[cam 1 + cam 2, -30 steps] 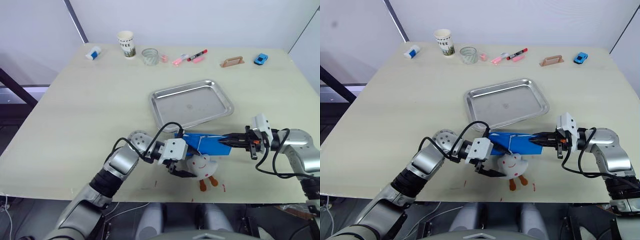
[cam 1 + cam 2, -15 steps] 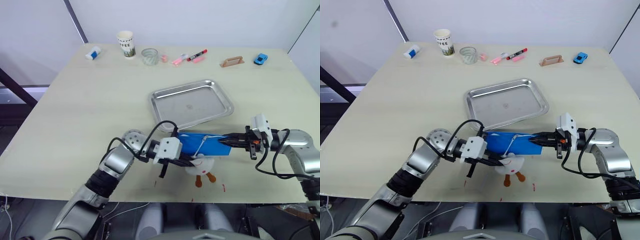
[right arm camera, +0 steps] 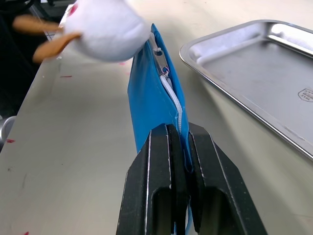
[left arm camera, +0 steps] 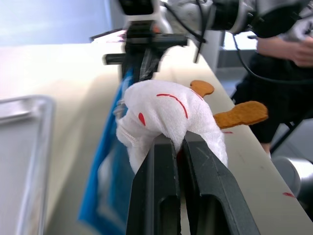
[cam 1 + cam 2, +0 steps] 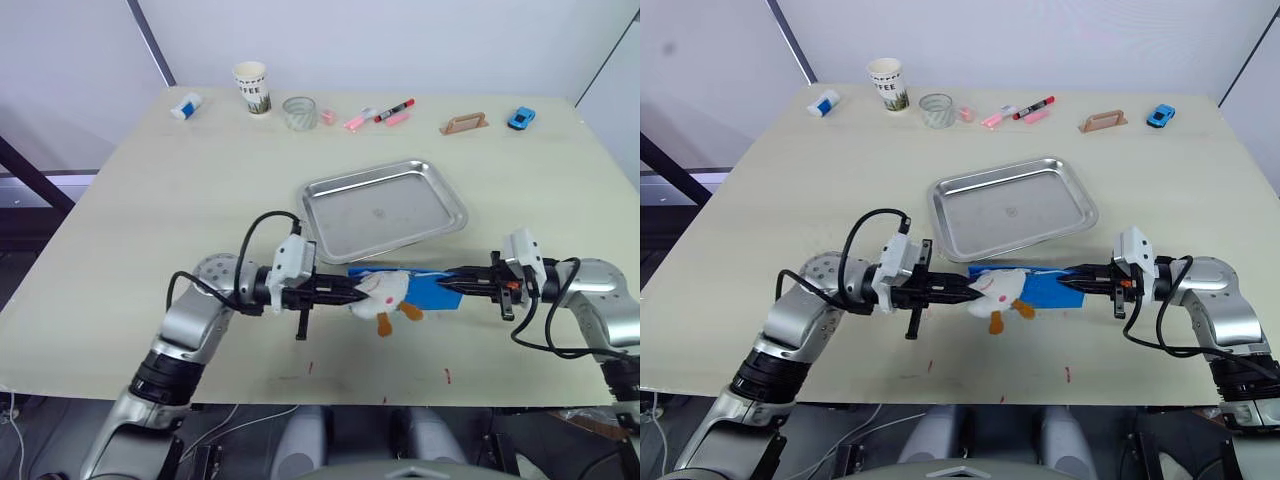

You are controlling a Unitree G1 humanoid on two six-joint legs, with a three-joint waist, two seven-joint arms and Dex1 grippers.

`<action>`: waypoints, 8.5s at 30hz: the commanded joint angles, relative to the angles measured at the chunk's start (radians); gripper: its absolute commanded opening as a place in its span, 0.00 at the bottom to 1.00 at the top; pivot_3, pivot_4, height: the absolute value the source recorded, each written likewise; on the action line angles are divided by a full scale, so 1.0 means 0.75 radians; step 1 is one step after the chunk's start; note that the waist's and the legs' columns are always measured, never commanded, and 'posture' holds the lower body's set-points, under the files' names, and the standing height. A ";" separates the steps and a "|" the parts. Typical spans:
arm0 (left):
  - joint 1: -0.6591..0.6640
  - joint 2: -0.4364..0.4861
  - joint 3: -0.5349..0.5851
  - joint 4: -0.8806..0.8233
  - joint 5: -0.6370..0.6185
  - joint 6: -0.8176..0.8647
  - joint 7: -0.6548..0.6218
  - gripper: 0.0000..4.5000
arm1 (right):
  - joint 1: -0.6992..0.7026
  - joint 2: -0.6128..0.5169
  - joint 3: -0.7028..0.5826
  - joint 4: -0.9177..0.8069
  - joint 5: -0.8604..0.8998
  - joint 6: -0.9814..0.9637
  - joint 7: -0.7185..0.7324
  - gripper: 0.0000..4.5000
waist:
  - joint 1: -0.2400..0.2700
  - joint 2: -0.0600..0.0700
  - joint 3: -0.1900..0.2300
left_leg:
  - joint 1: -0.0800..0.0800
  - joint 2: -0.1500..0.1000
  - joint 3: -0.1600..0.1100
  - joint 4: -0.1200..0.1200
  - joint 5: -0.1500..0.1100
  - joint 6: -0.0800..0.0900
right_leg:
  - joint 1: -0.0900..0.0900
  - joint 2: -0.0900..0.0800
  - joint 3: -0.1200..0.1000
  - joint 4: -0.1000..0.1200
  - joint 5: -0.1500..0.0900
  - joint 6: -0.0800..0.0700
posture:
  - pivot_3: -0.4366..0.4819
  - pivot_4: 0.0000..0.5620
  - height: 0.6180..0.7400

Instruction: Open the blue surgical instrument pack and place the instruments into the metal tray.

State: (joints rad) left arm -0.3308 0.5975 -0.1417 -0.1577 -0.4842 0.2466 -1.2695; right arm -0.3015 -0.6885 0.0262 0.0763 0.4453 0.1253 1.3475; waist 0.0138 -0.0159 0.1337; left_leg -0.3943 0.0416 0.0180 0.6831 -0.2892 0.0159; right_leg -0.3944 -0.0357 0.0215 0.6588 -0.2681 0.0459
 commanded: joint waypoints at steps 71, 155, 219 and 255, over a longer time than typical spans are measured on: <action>0.506 0.196 0.290 0.177 0.050 -0.156 0.100 0.01 | 0.080 0.001 -0.058 -0.069 0.046 -0.011 0.050 0.00 | -0.006 0.001 0.000 | 0.003 0.001 0.003 -0.004 0.000 0.000 | -0.001 -0.001 0.002 0.000 0.000 0.000 | 0.48 0.27 1.00; -0.020 -0.133 -0.004 0.264 0.069 -0.022 -0.054 0.07 | 0.159 -0.006 -0.023 -0.164 0.008 -0.071 0.003 0.00 | 0.001 0.000 0.000 | 0.002 0.000 0.002 -0.002 0.000 0.000 | 0.001 0.000 0.001 0.000 0.000 0.000 | 0.48 0.27 1.00; 0.058 -0.113 -0.017 0.143 0.022 0.040 -0.072 0.00 | 0.420 -0.141 -0.155 -0.543 0.268 0.494 -0.215 0.01 | 0.000 0.000 0.000 | 0.000 0.000 -0.001 -0.001 0.000 0.000 | 0.001 0.000 0.001 -0.001 0.000 0.000 | 0.48 0.27 1.00; -0.104 -0.154 -0.118 0.439 0.424 -0.245 0.209 0.00 | 0.469 -0.106 0.104 -0.364 -0.089 0.197 -0.189 0.01 | 0.002 -0.002 -0.001 | 0.001 -0.001 0.000 0.000 0.000 0.000 | 0.002 0.001 0.000 -0.001 0.000 0.000 | 0.48 0.27 1.00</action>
State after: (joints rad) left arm -0.4196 0.4716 -0.2097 0.1823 -0.2059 0.0883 -1.1261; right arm 0.0465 -0.7685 0.0921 -0.1955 0.3941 0.2743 1.2105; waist 0.0154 -0.0173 0.1332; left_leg -0.3936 0.0411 0.0178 0.6831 -0.2892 0.0159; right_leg -0.3926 -0.0353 0.0216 0.6582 -0.2682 0.0461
